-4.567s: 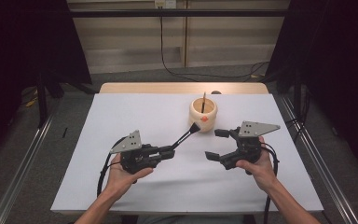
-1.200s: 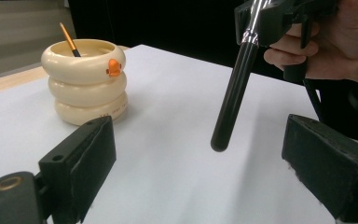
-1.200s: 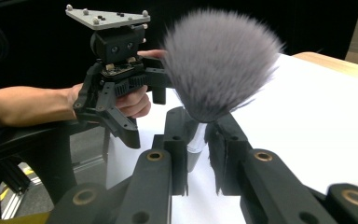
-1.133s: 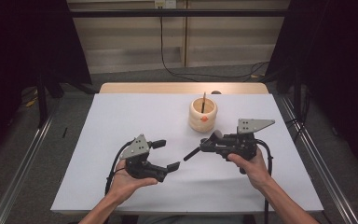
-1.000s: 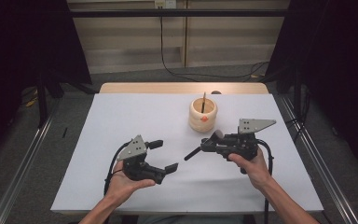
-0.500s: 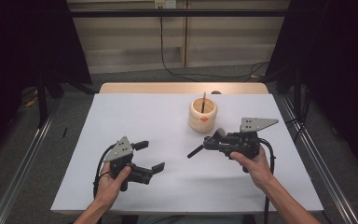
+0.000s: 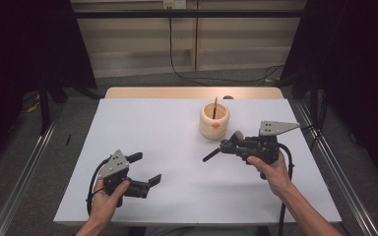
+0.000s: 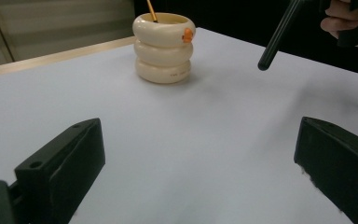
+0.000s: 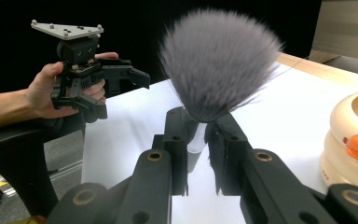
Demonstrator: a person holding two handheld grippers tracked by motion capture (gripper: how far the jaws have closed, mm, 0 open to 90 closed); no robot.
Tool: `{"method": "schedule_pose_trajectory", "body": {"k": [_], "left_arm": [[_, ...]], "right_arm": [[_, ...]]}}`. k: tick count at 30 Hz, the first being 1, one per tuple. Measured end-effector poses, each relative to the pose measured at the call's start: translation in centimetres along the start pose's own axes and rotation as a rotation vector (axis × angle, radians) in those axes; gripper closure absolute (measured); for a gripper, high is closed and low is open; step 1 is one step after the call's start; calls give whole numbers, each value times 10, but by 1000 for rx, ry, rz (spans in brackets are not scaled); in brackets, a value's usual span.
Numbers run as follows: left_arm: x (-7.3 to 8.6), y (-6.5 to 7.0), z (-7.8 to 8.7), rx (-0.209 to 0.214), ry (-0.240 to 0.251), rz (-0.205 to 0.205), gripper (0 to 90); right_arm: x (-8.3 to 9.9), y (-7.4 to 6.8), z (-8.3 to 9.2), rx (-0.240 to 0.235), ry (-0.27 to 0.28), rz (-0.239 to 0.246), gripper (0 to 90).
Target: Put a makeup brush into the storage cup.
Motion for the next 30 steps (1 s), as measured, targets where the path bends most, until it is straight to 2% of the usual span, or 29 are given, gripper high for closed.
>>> {"method": "schedule_pose_trajectory", "body": {"k": [5, 10, 13, 16, 22, 25, 28, 30], "left_arm": [[7, -6, 5, -26, -6, 10, 18], [9, -10, 10, -40, 25, 31, 18], [9, -12, 17, -51, 35, 11, 18], [9, -16, 23, -63, 44, 15, 17], [12, -20, 29, -81, 40, 20, 16], [13, -19, 29, -75, 32, 11, 16], [14, -14, 26, -43, 34, 4, 30], [15, -13, 24, -42, 23, -8, 26]], "right_arm": [[-3, 5, 2, 17, 7, -10, 775], [-3, 8, 2, 24, -1, -10, 775], [-6, 10, 2, 30, -1, -7, 775], [-12, 12, 3, 33, 16, -5, 775], [-14, 16, 4, 45, 11, 2, 775], [-13, 25, 7, 70, 5, -2, 775], [-16, 32, 9, 92, 7, -4, 775], [-19, 31, 9, 101, -6, 21, 776]]}}
Point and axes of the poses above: each handheld gripper's, and its own axes: z roughly backward along the jaws, x roughly out of its underside, y roughly to its right, the point moved 8 cm from there along -z, roughly forward along the jaws, and after that the axes turned 2 degrees about -z, right-handed, at the moved point
